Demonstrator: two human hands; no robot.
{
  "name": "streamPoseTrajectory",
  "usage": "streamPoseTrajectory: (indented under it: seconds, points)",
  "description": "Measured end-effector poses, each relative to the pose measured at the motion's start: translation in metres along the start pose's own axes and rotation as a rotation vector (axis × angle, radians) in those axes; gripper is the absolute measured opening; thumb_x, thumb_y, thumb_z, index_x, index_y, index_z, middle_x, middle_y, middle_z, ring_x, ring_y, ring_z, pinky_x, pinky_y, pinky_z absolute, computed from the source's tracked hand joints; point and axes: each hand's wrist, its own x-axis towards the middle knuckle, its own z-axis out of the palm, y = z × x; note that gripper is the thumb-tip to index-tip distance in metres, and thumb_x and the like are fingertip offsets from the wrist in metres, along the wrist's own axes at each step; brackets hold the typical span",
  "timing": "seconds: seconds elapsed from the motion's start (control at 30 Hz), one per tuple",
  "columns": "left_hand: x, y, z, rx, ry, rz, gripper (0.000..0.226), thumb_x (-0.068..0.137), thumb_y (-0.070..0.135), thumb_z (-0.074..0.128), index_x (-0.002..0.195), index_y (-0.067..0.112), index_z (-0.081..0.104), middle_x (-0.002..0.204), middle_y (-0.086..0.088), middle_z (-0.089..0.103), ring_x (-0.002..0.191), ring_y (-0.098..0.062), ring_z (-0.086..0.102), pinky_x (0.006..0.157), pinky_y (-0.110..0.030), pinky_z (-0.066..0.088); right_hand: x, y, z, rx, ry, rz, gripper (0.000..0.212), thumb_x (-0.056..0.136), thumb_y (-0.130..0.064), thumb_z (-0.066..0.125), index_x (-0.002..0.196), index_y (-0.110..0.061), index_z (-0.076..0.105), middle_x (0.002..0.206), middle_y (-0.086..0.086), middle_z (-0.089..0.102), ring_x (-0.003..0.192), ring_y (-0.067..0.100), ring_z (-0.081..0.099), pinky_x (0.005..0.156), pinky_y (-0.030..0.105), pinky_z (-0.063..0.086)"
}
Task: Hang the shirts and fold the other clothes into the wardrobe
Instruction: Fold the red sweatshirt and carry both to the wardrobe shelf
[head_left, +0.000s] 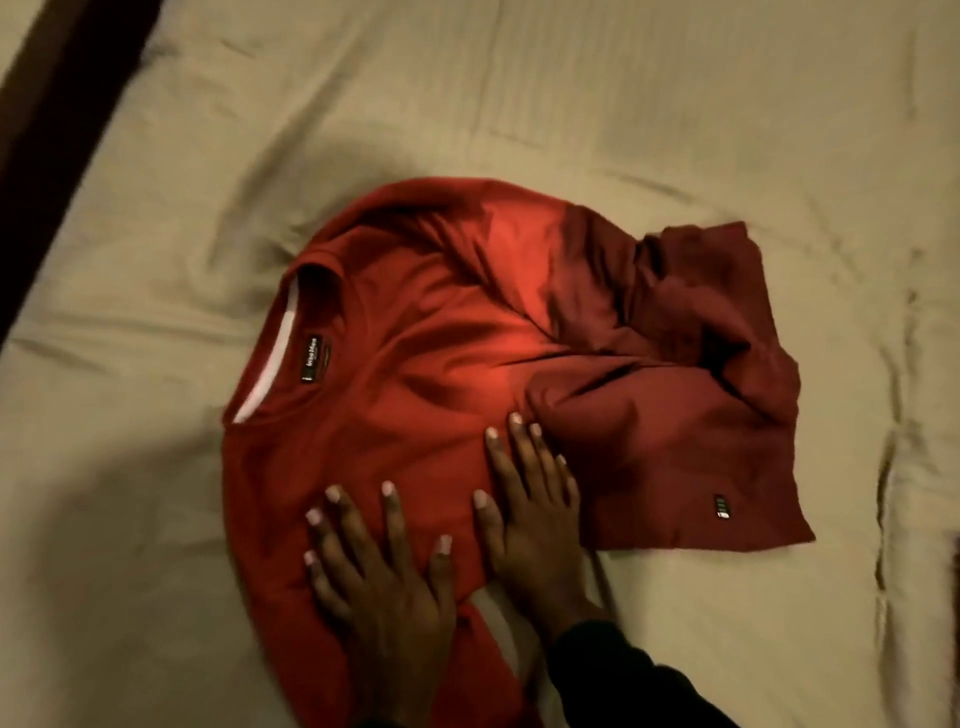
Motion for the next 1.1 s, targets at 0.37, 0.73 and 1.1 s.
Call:
streamPoseTrajectory:
  seconds: [0.37,0.73,1.1]
  points:
    - [0.003,0.003,-0.007,0.061,-0.039,-0.009,0.068,0.102,0.053,0.026,0.157,0.013,0.026,0.164,-0.026,0.008,0.15,-0.047,0.011,0.116,-0.062,0.015,0.004,0.005,-0.002,0.113,-0.044,-0.033,0.059,0.1,-0.046,0.038,0.156,-0.031,0.028,0.166,-0.006,0.014,0.153,0.009,0.007,0.121,0.033,0.005]
    - [-0.018,0.106,-0.051,-0.817,-0.016,-0.527,0.021,0.096,0.016,0.059,0.111,0.005,0.051,0.11,-0.023,0.059,0.098,-0.035,0.06,0.083,-0.041,0.045,-0.045,0.065,-0.09,0.773,0.434,0.58,0.008,0.097,-0.008,0.06,0.098,-0.016,0.06,0.093,0.002,0.064,0.087,0.019,0.061,0.08,0.021,0.048]
    - [-0.01,0.149,-0.042,-1.528,-0.208,-1.248,0.03,0.097,0.037,0.061,0.078,0.016,0.053,0.057,0.006,0.057,0.039,0.0,0.055,0.041,-0.014,0.048,-0.041,0.137,-0.113,1.527,0.481,1.341,0.027,0.096,-0.03,0.065,0.073,-0.019,0.054,0.057,-0.003,0.052,0.047,0.011,0.049,0.045,0.021,0.038]
